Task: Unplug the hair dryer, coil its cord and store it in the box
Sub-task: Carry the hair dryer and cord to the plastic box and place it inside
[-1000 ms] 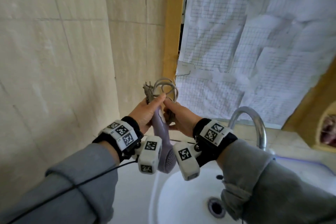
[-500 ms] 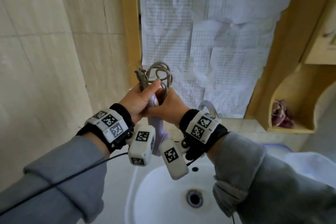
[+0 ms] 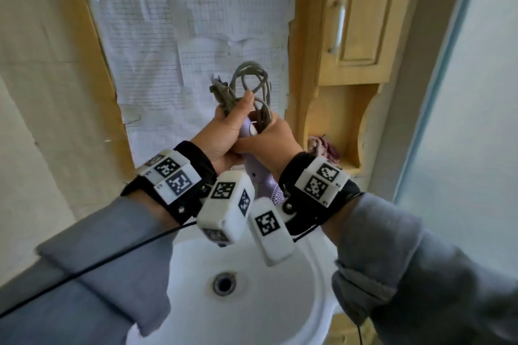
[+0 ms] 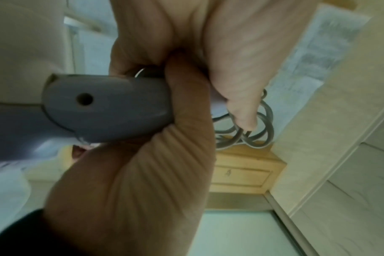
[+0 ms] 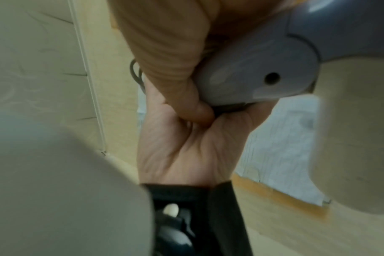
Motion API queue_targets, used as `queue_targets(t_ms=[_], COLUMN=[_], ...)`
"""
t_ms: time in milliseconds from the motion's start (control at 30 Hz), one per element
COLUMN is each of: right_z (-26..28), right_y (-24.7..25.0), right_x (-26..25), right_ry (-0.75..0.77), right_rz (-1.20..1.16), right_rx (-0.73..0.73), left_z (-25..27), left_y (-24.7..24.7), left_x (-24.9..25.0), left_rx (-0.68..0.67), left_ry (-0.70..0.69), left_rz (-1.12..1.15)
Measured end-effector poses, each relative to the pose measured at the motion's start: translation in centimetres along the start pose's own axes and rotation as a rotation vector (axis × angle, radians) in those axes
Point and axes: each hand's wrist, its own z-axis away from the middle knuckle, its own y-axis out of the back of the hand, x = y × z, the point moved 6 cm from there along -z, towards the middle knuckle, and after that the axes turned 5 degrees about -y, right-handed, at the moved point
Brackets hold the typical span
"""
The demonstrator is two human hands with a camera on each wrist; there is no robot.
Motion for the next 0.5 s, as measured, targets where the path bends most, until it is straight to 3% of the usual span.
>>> queue_targets(t_ms=[300, 433, 500], right_z=[2.3, 2.3, 1.8], right_y=[16.2, 21.4, 23.4], right_x=[4.3, 6.4, 7.9], right_ry=[-0.104, -0.161, -0.199], right_rz=[0.084, 0.12, 0.127], right_rx=[0.131, 0.212, 0.262], left_z=[-0.5, -2.3, -3.5], left_y=[-16.0, -19.8, -19.4], left_x=[-6.7, -9.8, -11.6], left_rx=[-0.383, -0.43, -0.334], left_ry=[0.179, 0.174, 0.175], left_rz=[0.08, -0.017, -0.172])
